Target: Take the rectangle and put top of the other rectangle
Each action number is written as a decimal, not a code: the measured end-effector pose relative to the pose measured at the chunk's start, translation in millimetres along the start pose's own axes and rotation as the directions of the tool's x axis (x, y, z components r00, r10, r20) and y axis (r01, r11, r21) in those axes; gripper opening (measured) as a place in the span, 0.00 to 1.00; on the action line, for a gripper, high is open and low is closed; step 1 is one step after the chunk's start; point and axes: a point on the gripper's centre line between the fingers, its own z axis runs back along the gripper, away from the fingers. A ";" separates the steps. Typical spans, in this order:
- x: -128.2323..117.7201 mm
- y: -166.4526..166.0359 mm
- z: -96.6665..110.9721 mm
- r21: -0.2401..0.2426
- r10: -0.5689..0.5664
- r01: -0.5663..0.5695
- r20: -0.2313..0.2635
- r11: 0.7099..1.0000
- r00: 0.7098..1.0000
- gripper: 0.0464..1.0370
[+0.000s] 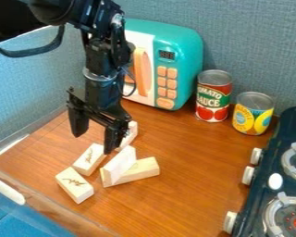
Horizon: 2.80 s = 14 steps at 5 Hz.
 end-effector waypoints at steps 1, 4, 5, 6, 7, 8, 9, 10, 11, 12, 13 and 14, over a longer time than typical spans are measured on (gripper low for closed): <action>-1.5 -2.7 -9.3 -0.012 -0.001 0.001 -0.033 1.000 0.999 0.96; 17.1 23.8 -36.5 -0.100 0.132 -0.144 -0.117 0.985 0.984 0.96; 20.4 32.8 -37.1 -0.114 0.171 -0.186 -0.125 0.976 0.977 0.96; 26.2 40.9 -55.9 -0.116 0.232 -0.250 -0.149 0.961 0.961 0.96; 28.5 43.2 -80.0 -0.079 0.274 -0.297 -0.217 0.952 0.937 0.96; 33.1 38.2 -87.1 -0.079 0.268 -0.292 -0.229 0.953 0.936 0.93; 34.3 35.6 -86.5 -0.078 0.264 -0.287 -0.225 0.955 0.938 0.74; 33.0 34.0 -88.0 -0.076 0.267 -0.288 -0.213 0.955 0.940 0.52; 31.6 29.6 -86.5 -0.075 0.257 -0.278 -0.214 0.958 0.942 0.52; 33.8 31.3 -71.1 -0.085 0.250 -0.268 -0.185 0.960 0.951 0.52; 37.5 37.8 -40.2 -0.081 0.260 -0.268 -0.103 0.960 0.960 0.52; 43.3 33.5 -6.2 -0.082 0.229 -0.229 -0.016 0.970 0.973 0.52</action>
